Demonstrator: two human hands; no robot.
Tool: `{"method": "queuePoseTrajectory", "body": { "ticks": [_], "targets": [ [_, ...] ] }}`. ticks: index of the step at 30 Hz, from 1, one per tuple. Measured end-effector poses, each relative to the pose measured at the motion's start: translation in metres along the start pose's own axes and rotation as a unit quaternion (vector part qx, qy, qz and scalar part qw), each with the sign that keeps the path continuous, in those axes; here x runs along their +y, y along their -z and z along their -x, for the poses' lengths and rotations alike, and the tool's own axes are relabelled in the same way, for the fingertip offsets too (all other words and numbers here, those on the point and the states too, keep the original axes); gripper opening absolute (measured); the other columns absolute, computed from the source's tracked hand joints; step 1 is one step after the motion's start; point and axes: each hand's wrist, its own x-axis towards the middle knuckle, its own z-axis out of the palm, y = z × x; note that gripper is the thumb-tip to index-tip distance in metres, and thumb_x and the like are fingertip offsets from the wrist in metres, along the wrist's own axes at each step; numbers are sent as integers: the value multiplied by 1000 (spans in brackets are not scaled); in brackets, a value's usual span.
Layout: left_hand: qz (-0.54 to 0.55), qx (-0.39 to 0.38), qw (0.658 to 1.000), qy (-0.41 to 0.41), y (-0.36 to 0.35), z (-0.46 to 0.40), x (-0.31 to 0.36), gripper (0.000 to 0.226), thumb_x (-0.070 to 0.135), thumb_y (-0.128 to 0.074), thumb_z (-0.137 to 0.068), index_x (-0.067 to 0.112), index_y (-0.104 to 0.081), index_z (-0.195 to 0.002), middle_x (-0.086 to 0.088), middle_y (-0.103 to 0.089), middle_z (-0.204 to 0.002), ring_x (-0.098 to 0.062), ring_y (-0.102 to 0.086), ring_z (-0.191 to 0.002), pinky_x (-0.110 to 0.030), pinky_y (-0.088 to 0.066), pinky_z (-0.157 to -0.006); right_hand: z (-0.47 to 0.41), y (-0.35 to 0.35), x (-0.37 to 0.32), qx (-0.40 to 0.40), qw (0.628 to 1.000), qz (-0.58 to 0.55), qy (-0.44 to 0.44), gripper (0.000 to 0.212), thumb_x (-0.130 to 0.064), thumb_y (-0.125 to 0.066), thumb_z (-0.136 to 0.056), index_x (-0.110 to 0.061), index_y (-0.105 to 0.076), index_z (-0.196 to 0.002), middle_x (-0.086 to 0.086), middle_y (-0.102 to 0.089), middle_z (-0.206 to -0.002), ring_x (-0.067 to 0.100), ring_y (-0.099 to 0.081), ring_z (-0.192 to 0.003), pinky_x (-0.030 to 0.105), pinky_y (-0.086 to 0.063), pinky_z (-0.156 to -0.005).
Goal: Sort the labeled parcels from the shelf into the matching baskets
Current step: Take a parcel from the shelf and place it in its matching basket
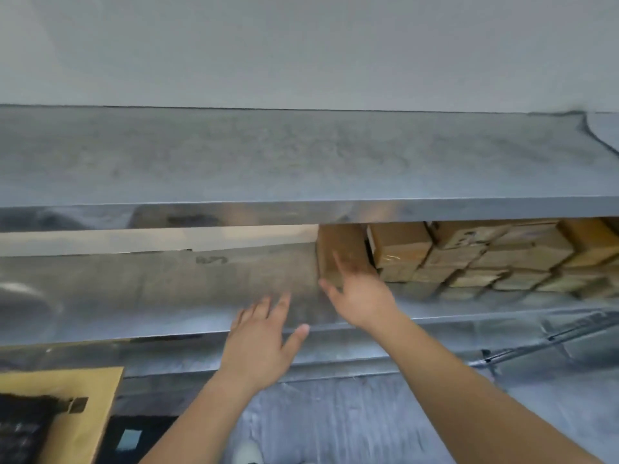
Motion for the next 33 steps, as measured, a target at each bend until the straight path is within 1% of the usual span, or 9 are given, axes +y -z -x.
{"method": "queuePoseTrajectory", "body": {
  "ticks": [6, 10, 15, 18, 22, 24, 26, 29, 33],
  "targets": [
    [-32, -7, 998, -62, -10, -87, 22, 68, 65, -21, -97, 38, -11, -159, -16, -27, -162, -36, -36, -143, -45, -26, -118, -47, -23, 12, 11, 998, 2, -64, 72, -63, -31, -102, -24, -21, -162, 15, -4, -171, 38, -18, -153, 46, -37, -115],
    [-10, -27, 997, -74, -18, -122, 20, 66, 59, -17, -95, 40, -18, -158, -15, -29, -162, -36, -38, -142, -44, -29, -117, -59, -43, 15, 61, 996, 23, -66, 85, -64, -7, -88, -17, -46, -148, 19, -33, -159, 47, -36, -140, 50, -36, -114],
    [62, -27, 992, -108, -20, -135, 11, 48, 43, -31, -102, 28, -44, -145, -12, -50, -147, -35, -47, -132, -40, -36, -106, -62, -69, 20, 202, 979, -3, -26, 41, -39, -37, -100, -15, -70, -103, 9, -68, -115, 42, -63, -105, 56, -42, -102],
    [123, -1, 981, -153, -25, -132, -1, 33, 32, -40, -102, 26, -50, -133, -8, -62, -129, -33, -57, -117, -40, -47, -91, -50, -74, 13, 271, 962, -33, 14, 27, -28, -47, -96, -15, -70, -88, 4, -68, -101, 29, -65, -98, 51, -49, -89],
    [110, 38, 981, -154, -32, -110, -11, 34, 51, -30, -98, 24, -51, -97, -6, -66, -83, -33, -63, -77, -37, -46, -58, -14, -72, -4, 231, 969, -83, -30, 28, -40, -52, -92, -18, -69, -95, 6, -61, -106, 28, -62, -94, 46, -53, -83],
    [99, 49, 987, -118, -30, -96, -11, 34, 55, -40, -97, 23, -50, -102, -3, -65, -74, -33, -64, -71, -34, -43, -54, 6, -71, -8, 168, 977, -112, -68, 45, -46, -63, -90, -21, -60, -128, 10, -48, -124, 33, -61, -97, 41, -54, -85],
    [97, 12, 994, -48, -27, -86, -10, 57, 55, -52, -92, 26, -35, -137, 2, -63, -75, -31, -67, -77, -33, -44, -58, 19, -67, -5, 95, 977, -168, -96, 82, -52, -72, -85, -31, -30, -152, 7, -34, -136, 35, -62, -103, 37, -53, -85],
    [90, -47, 995, 16, -24, -80, -1, 104, 52, -60, -81, 37, 12, -154, -1, -61, -82, -32, -68, -86, -31, -47, -65, 11, -56, 7, -24, 973, -210, -92, 125, -61, -78, -75, -43, 17, -156, 12, -28, -157, 37, -58, -124, 39, -51, -98],
    [78, -71, 992, 75, -26, -75, 15, 103, 49, -58, -83, 30, 9, -159, -15, -70, -110, -36, -65, -102, -36, -51, -80, -5, -48, 17, -116, 975, -183, -41, 134, -63, -78, -75, -39, 26, -156, 11, -27, -166, 31, -50, -137, 33, -45, -105]
  ]
}}
